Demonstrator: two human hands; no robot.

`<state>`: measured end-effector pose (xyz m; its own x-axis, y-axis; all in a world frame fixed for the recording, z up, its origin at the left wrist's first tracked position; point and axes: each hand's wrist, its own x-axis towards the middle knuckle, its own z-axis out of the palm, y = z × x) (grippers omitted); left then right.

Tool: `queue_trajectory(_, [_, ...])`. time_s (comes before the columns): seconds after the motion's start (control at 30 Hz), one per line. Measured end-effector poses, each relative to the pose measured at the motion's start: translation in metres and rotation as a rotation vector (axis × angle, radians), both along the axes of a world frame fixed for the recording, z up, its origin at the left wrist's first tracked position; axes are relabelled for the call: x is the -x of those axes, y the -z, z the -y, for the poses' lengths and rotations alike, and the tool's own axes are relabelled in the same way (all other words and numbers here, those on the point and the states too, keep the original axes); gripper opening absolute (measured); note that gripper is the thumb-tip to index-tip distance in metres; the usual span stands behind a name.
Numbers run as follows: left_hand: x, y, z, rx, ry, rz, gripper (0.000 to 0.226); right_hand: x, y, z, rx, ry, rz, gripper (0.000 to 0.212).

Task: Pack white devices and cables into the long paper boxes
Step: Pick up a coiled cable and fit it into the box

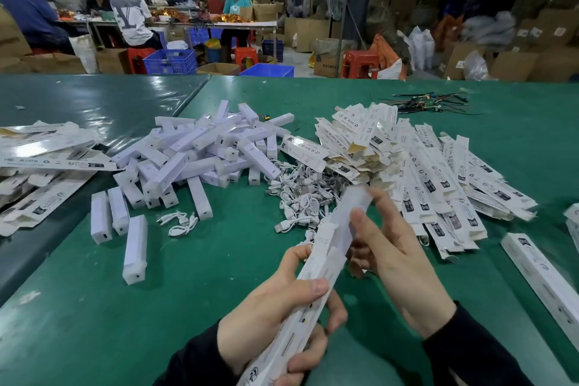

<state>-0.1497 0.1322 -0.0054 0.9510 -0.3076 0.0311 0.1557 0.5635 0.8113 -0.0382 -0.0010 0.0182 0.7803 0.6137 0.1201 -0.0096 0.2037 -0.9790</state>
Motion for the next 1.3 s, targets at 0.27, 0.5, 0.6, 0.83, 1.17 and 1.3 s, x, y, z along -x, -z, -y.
queue_trajectory(0.27, [0.001, -0.001, -0.002, -0.008, -0.066, -0.024, 0.052, 0.003, 0.011, -0.007, 0.107, -0.037, 0.169, 0.019])
queue_trajectory(0.5, [0.001, -0.003, 0.0, -0.063, -0.17, -0.071, 0.058, 0.003, 0.014, -0.007, 0.148, -0.152, 0.127, 0.04])
queue_trajectory(0.6, [0.001, -0.001, 0.002, -0.129, -0.15, -0.06, 0.058, 0.007, 0.013, -0.007, 0.164, -0.381, 0.047, 0.045])
queue_trajectory(0.83, [-0.006, -0.001, -0.002, -0.221, -0.442, -0.131, 0.046, -0.019, 0.016, 0.005, 0.161, 0.048, 0.105, 0.026])
queue_trajectory(1.17, [-0.013, 0.002, -0.013, 0.005, -0.779, -0.378, 0.035, -0.037, 0.02, 0.026, 1.024, 0.083, 0.598, 0.042])
queue_trajectory(1.3, [-0.013, 0.005, -0.013, 0.03, -0.743, -0.393, 0.036, -0.039, 0.016, 0.027, 0.923, 0.215, 0.636, 0.025])
